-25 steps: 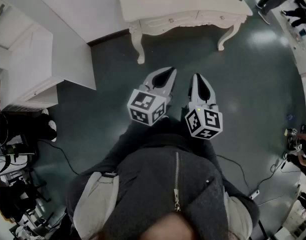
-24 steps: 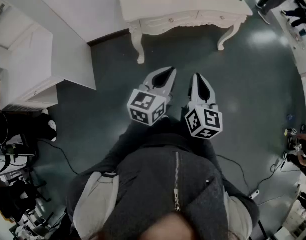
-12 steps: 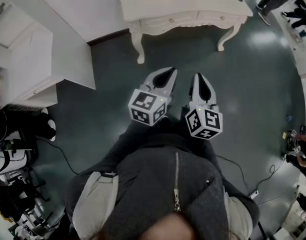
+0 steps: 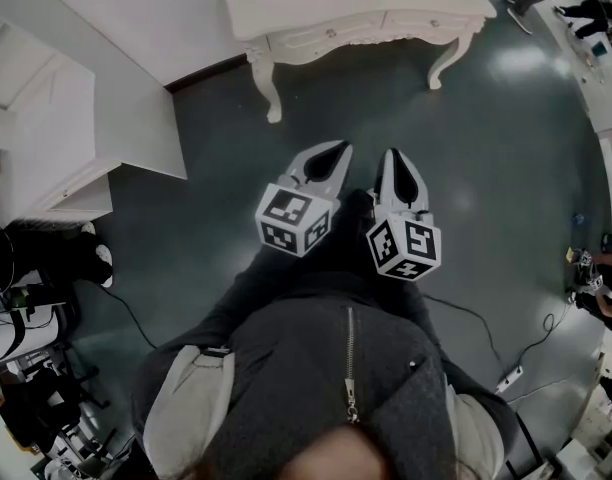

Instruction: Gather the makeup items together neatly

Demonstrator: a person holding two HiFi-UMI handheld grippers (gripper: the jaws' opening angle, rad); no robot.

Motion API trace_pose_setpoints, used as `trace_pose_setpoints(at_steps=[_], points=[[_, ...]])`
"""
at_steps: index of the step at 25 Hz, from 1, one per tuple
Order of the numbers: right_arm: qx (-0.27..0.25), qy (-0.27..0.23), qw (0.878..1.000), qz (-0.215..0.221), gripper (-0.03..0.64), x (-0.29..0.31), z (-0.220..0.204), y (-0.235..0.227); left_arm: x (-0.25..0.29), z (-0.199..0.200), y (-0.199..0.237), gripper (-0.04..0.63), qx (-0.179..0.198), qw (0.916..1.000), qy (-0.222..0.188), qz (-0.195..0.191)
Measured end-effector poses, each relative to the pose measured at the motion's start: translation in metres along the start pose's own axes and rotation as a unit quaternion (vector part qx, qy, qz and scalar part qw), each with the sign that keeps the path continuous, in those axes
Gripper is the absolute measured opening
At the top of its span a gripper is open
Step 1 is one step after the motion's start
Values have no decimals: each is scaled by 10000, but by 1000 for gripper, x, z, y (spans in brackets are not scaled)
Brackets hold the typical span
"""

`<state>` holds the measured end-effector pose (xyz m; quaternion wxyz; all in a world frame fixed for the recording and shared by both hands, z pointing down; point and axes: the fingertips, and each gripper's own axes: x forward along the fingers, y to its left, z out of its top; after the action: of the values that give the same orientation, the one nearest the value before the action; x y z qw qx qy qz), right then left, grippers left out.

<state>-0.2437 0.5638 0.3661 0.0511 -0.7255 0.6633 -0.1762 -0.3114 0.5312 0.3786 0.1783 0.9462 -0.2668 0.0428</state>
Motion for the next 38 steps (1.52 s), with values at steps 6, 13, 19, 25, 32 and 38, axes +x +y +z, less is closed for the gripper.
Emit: trace_pose_setpoints(at_steps=[6, 13, 19, 25, 32, 38], points=[[108, 19, 9999, -40, 3, 6, 0, -7, 5, 2, 2, 9, 5, 10000, 9, 1], [-192, 3, 9998, -38, 3, 21, 8, -16, 29, 7, 11, 9, -47, 10000, 22, -3], [-246, -37, 9997, -53, 3, 44, 21, -36, 58, 18, 22, 9, -31, 10000, 10, 77], [-230, 7, 9997, -25, 3, 78, 30, -51, 89, 27, 35, 9, 48, 9999, 78, 89], [-138, 70, 9999, 46, 3, 121, 43, -72, 131, 39, 57, 9, 6, 9998, 130, 142], [-84, 79, 9999, 100, 3, 155, 58, -90, 169, 50, 67, 9, -15, 9998, 163, 141]])
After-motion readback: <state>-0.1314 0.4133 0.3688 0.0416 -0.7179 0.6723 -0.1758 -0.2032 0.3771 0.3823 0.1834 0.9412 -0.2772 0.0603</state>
